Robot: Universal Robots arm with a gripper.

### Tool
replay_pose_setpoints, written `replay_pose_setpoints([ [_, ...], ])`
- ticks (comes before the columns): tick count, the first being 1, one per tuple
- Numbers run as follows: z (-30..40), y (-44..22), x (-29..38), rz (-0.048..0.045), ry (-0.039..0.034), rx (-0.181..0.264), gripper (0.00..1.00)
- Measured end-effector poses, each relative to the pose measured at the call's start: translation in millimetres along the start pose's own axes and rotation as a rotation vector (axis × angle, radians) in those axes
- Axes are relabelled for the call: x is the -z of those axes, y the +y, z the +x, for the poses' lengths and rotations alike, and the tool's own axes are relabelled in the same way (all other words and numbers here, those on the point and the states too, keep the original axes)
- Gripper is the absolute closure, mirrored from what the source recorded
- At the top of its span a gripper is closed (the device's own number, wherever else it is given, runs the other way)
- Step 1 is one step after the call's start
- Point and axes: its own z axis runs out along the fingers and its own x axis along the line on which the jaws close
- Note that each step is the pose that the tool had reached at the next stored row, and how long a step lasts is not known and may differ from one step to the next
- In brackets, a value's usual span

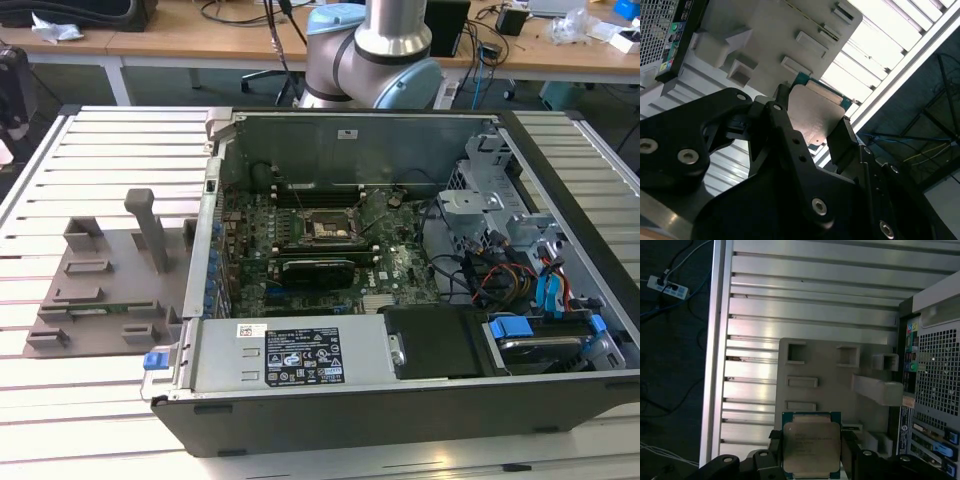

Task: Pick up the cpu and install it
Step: 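Pick up the cpu and move it towards the insertion slot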

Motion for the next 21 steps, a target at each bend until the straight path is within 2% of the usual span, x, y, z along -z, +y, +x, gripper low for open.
replay_pose_setpoints([
  [5, -4.7, -0.3, -0.2, 0.0000, -0.0001, 0.000, 0.45],
  [10, -15.2, -1.1, -0.4, 0.0001, 0.0000, 0.000, 0.45],
  [15, -29.9, -2.2, -0.8, 0.0001, 0.0000, 0.000, 0.45],
  [21, -39.9, -2.9, -1.1, 0.0001, 0.0000, 0.000, 0.45],
])
